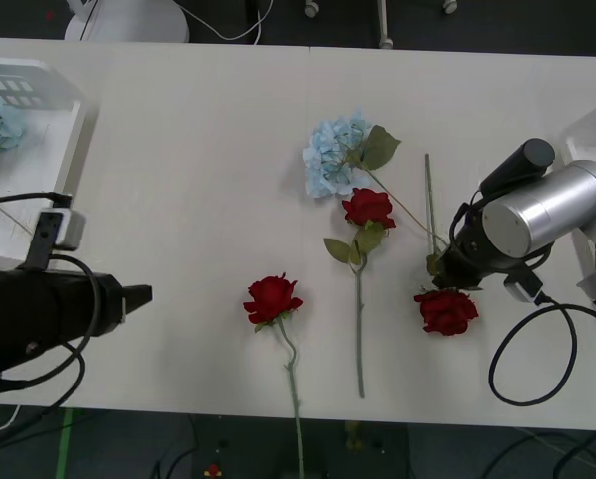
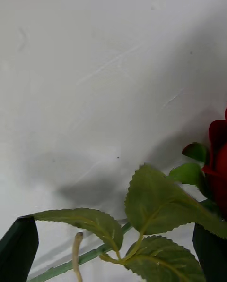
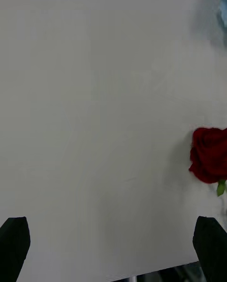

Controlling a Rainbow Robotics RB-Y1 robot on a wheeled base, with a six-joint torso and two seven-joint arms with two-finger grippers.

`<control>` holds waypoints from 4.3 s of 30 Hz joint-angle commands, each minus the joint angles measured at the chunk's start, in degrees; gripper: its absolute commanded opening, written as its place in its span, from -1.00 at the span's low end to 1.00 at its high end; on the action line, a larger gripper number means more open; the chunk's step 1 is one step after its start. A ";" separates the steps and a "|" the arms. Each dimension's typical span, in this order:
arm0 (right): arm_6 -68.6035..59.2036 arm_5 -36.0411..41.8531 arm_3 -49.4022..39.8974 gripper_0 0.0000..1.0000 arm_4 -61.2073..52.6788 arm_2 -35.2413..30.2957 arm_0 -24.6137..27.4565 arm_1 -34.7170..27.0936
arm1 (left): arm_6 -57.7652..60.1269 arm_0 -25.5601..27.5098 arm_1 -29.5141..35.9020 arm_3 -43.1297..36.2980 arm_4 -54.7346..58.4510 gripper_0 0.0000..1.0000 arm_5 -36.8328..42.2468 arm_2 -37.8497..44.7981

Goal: Put the red flowers into the right box and the blue flowers into the left box

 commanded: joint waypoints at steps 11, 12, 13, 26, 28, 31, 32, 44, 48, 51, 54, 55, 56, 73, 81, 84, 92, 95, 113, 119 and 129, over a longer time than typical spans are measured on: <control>-1.10 3.96 -1.85 0.88 3.41 -4.76 -1.75 5.83 | -1.36 2.97 -1.28 8.32 -16.22 1.00 -14.56 -21.03; -1.18 3.87 -1.76 0.89 3.77 -4.76 -1.75 6.09 | -1.18 2.88 -1.55 8.93 -16.57 1.00 -15.44 -21.55; -1.10 3.87 -1.32 0.88 4.20 -4.76 -1.84 6.45 | -0.21 2.79 -2.16 10.34 -17.28 1.00 -16.76 -22.43; 1.01 2.20 3.25 0.89 5.70 -6.08 -1.75 9.26 | 13.41 2.79 -4.18 12.80 -24.83 1.00 -20.98 -32.54; 1.28 2.11 3.60 0.89 5.61 -5.99 -1.75 9.26 | 15.08 2.53 -4.18 12.80 -25.89 1.00 -21.07 -33.77; 1.36 1.94 4.22 0.89 5.61 -6.17 -1.84 9.26 | 17.98 1.83 -4.36 12.80 -27.21 1.00 -21.07 -35.70; 1.45 1.67 4.39 0.89 5.52 -6.08 -1.75 9.26 | 18.77 1.56 -4.36 12.80 -27.47 1.00 -21.07 -36.06; 2.86 -0.26 6.24 -0.03 6.05 -6.08 -1.84 10.14 | 28.44 -4.76 -5.94 17.02 -32.04 1.00 -21.07 -41.86; 3.12 -0.17 6.50 -1.00 5.70 -6.08 -1.75 10.14 | 32.66 -8.02 -7.44 20.97 -35.64 1.00 -21.07 -44.05; 3.39 -0.17 6.50 -1.00 5.43 -6.08 -1.84 10.14 | 35.38 -9.95 -7.96 22.99 -37.40 1.00 -21.07 -44.93; 3.65 -0.09 6.50 -1.00 5.26 -6.08 -1.75 10.14 | 38.72 -11.53 -8.23 24.58 -37.84 1.00 -21.07 -45.72; 3.74 -0.09 6.50 -1.00 5.26 -6.17 -1.75 10.14 | 39.42 -11.97 -8.23 24.75 -38.02 1.00 -21.07 -45.99; 3.83 -0.09 6.50 -1.00 5.17 -6.08 -1.75 10.05 | 40.30 -12.15 -8.23 24.84 -38.28 1.00 -21.07 -46.16; 24.39 8.70 6.24 -1.00 -4.23 -9.95 -3.51 1.70 | 52.17 -19.35 -9.98 32.58 -42.59 1.00 -20.63 -51.79; 46.10 13.54 -1.67 -1.00 -11.44 -10.83 -4.13 -6.91 | 53.13 -22.61 -11.57 36.53 -42.50 1.00 -19.40 -52.32; 52.96 14.24 -2.81 -1.00 -12.93 -12.50 -5.01 -8.67 | 53.13 -23.31 -11.83 37.67 -42.41 1.00 -19.40 -52.32; 84.69 15.82 -2.02 -1.00 -10.56 -14.52 -10.98 -13.33 | 51.90 -24.71 -11.48 39.08 -42.50 0.59 -19.05 -52.40; 100.51 15.82 0.09 -1.00 -7.22 -14.87 -12.92 -14.56 | 47.69 -25.24 -10.95 38.99 -43.55 0.60 -15.79 -52.58; 164.49 -5.10 25.31 -1.00 11.76 -15.22 -23.90 -16.32 | 42.76 -25.51 -10.78 38.99 -43.73 -1.00 -7.01 -52.32; 176.97 -10.19 29.62 -1.00 21.43 -15.22 -23.73 -16.41 | 42.85 -25.42 -10.69 38.99 -43.91 -1.00 -6.83 -52.32; 184.97 -23.82 39.90 -1.00 27.76 -15.22 -21.53 -15.97 | 42.41 -25.42 -9.72 31.96 -43.91 -1.00 -2.00 -48.18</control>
